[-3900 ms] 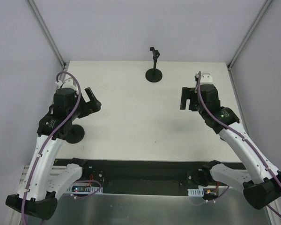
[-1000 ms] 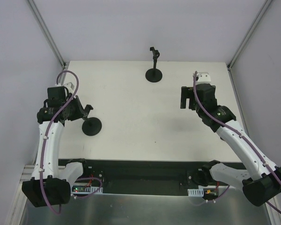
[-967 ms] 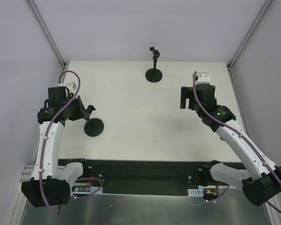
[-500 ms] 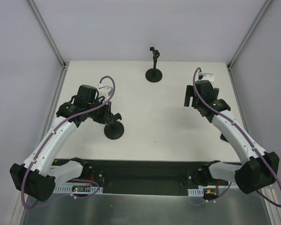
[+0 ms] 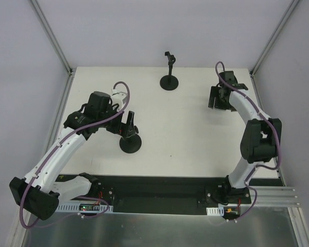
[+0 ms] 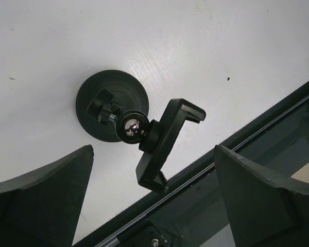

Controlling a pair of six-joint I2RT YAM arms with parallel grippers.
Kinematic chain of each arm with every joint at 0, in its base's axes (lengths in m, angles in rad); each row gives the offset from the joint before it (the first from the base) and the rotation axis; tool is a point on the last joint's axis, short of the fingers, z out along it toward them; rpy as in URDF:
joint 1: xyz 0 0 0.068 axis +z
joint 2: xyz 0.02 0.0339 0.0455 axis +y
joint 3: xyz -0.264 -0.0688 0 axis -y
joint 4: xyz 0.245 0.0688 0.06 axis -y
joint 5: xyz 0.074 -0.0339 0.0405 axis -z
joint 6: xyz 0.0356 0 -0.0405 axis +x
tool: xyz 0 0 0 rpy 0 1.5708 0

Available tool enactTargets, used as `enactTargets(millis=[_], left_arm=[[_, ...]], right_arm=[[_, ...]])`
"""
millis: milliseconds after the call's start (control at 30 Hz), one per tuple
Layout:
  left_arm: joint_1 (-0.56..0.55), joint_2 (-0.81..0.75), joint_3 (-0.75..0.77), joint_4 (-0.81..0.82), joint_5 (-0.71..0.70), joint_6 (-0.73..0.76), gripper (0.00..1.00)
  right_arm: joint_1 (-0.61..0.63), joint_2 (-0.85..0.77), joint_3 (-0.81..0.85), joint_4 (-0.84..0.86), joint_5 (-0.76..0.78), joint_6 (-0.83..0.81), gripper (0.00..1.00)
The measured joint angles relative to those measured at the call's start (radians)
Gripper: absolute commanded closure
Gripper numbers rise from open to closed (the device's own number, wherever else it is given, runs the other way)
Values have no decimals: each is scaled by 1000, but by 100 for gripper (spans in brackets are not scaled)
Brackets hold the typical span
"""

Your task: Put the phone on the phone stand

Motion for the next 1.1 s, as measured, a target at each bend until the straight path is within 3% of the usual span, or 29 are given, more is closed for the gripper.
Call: enactTargets(millis=[367, 800, 1100], left_arm=[[0, -102, 40, 56, -71, -31, 1], [0, -29, 82, 291, -104, 34, 1], [3, -64, -28, 334, -78, 56, 1]], right_arm=[[-135, 465, 740, -272, -84, 52, 3], [-129, 549, 780, -288, -88, 54, 3], [-129, 635, 824, -304, -87, 59, 3]])
